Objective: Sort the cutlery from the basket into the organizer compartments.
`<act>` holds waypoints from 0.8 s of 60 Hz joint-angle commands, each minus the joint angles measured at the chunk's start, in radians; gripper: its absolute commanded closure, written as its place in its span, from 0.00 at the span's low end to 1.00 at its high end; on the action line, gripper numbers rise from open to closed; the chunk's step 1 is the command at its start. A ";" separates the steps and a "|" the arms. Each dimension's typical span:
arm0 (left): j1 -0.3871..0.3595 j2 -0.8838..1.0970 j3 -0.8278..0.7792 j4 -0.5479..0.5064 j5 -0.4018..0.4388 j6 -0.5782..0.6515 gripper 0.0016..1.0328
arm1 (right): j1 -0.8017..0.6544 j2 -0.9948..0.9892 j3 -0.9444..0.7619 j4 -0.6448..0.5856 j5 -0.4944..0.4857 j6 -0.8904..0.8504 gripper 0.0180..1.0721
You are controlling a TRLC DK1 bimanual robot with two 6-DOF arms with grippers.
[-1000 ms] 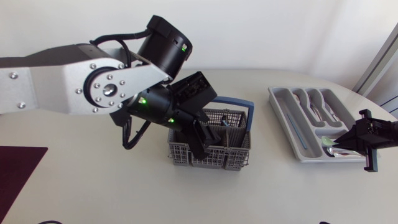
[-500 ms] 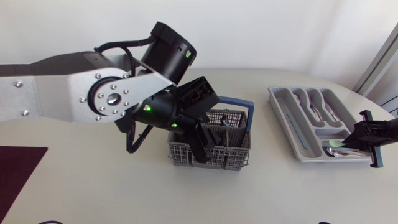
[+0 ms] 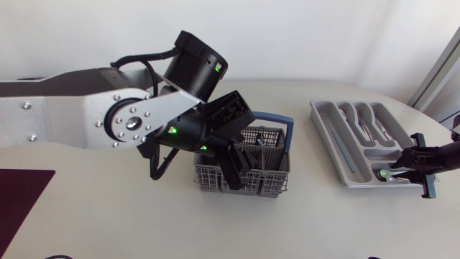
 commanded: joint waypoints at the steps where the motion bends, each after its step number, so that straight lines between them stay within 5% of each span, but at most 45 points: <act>1: -0.006 -0.012 -0.040 0.027 -0.018 0.025 0.30 | 0.002 -0.059 -0.037 0.007 -0.010 0.010 0.40; 6: -0.007 -0.009 -0.048 0.047 -0.022 0.027 0.30 | -0.004 -0.105 -0.049 -0.002 -0.015 0.025 0.27; 9: -0.009 -0.007 -0.052 0.065 -0.033 0.027 0.30 | -0.007 -0.137 -0.061 -0.013 -0.017 0.036 0.04; 28: -0.018 0.031 -0.121 0.244 -0.088 0.025 0.36 | -0.022 -0.312 -0.114 -0.109 -0.193 0.197 0.04; 48: -0.047 0.116 -0.144 0.379 -0.143 0.027 0.43 | 0.017 -0.494 -0.305 -0.049 -0.303 0.433 0.07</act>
